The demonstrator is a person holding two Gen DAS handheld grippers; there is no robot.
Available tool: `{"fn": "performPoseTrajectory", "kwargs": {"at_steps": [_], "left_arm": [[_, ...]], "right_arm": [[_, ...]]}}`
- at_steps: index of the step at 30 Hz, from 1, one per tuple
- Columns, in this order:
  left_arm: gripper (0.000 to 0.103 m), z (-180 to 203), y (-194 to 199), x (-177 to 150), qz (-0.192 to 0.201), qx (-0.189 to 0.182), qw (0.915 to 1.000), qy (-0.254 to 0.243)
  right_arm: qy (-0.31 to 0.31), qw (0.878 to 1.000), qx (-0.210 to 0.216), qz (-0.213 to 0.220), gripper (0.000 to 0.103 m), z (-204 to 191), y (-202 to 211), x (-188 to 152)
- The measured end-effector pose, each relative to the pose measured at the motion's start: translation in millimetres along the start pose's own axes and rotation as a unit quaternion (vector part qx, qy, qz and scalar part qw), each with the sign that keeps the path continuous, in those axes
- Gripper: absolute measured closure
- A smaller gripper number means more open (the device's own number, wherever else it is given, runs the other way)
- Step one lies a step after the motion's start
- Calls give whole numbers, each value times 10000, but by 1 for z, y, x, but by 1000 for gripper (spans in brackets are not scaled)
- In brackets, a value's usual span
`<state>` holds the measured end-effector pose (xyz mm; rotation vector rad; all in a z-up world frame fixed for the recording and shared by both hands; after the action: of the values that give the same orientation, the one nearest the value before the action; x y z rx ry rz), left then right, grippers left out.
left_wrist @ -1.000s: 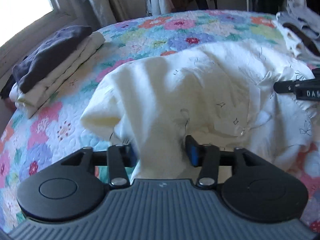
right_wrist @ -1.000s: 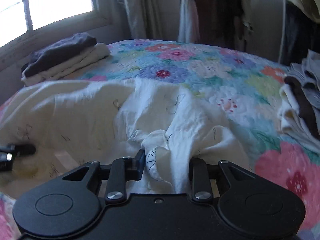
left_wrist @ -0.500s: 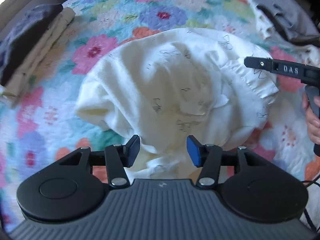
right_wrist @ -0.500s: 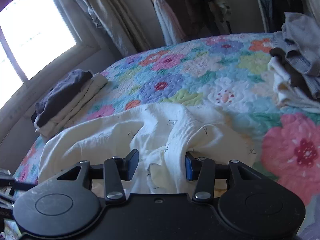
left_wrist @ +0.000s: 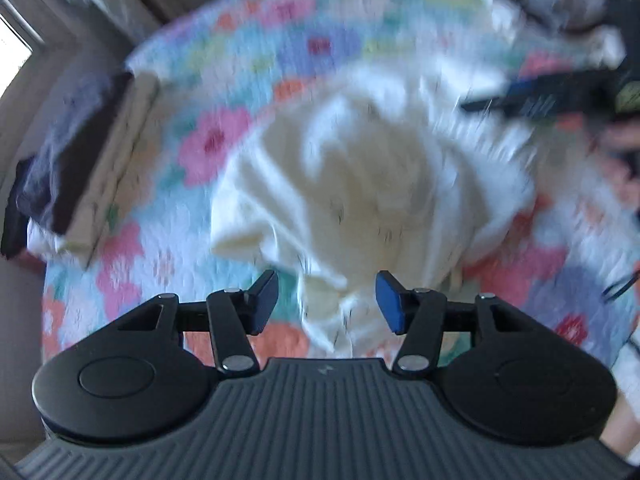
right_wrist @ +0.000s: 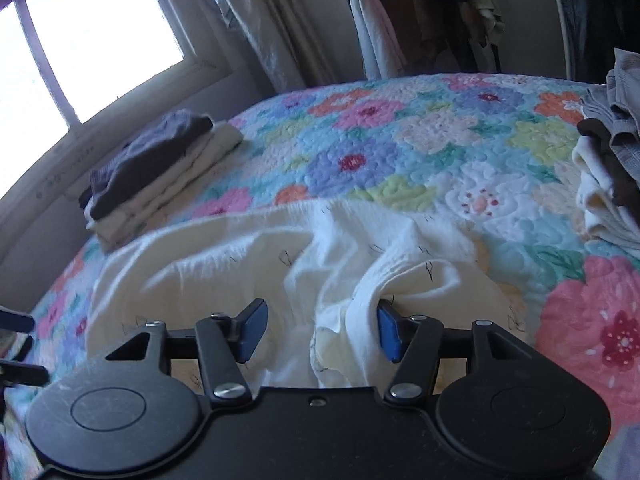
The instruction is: Fold clothes
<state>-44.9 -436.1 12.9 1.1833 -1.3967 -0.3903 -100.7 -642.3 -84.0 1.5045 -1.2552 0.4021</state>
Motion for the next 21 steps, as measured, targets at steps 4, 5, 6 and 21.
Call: {"fn": "performPoseTrajectory", "kwargs": {"at_steps": [4, 5, 6, 21], "left_arm": [[50, -16, 23, 22, 386, 68, 9992, 57], [50, -22, 27, 28, 408, 148, 9991, 28], [50, -29, 31, 34, 418, 255, 9988, -21], [49, -51, 156, 172, 536, 920, 9882, -1102]], "right_arm": [[207, 9997, -42, -152, 40, -1, -2, -10], [218, 9996, -94, -163, 40, 2, -3, -11], [171, 9997, -118, -164, 40, 4, -3, -12], [-291, 9930, 718, -891, 40, 30, 2, -45]]}}
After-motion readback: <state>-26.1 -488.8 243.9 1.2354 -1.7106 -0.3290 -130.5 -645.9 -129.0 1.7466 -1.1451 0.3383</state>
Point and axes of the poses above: each gripper's, at about its wrist camera, not at the fingertips, and y roughly against the way its jaws point, z to its right, x to its top, the point moved 10 cm from there along -y, roughly the way its jaws point, and after that the axes turned 7 degrees about z, right-handed, at the moved point
